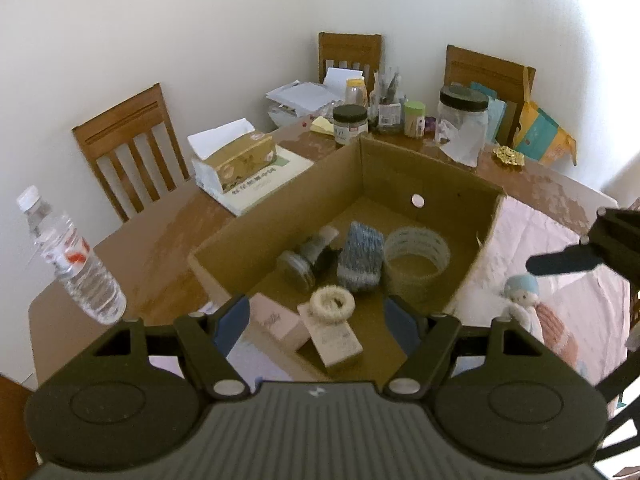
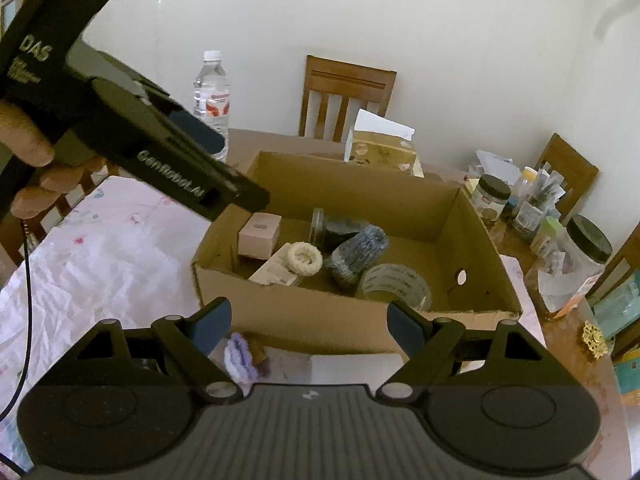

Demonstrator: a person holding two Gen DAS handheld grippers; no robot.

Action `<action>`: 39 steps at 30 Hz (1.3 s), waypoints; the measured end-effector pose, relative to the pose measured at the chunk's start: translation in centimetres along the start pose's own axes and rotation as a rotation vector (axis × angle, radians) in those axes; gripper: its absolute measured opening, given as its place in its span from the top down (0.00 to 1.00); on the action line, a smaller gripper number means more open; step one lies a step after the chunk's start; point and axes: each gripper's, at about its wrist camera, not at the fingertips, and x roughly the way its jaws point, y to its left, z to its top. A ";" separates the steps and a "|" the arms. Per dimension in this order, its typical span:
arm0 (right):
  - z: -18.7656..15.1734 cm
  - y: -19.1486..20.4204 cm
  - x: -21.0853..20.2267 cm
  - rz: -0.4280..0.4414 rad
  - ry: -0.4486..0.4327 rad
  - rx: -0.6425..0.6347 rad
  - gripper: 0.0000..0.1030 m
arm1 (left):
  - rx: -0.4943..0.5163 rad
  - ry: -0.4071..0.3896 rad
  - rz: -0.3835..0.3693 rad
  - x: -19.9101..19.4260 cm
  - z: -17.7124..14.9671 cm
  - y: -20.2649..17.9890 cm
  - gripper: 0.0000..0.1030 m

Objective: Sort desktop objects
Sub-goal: 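Move both tools back toward the remaining table items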

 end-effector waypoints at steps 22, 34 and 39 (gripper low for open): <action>-2.8 1.6 -2.9 0.034 0.025 0.016 0.14 | -0.073 0.158 0.024 0.2 -11.0 -2.5 0.27; -3.6 1.6 -2.4 0.015 0.061 0.045 0.14 | -0.108 0.216 0.006 3.4 -12.6 -2.9 0.26; -3.7 1.4 -2.2 0.014 0.069 0.050 0.14 | -0.136 0.227 0.007 4.0 -12.9 -2.8 0.27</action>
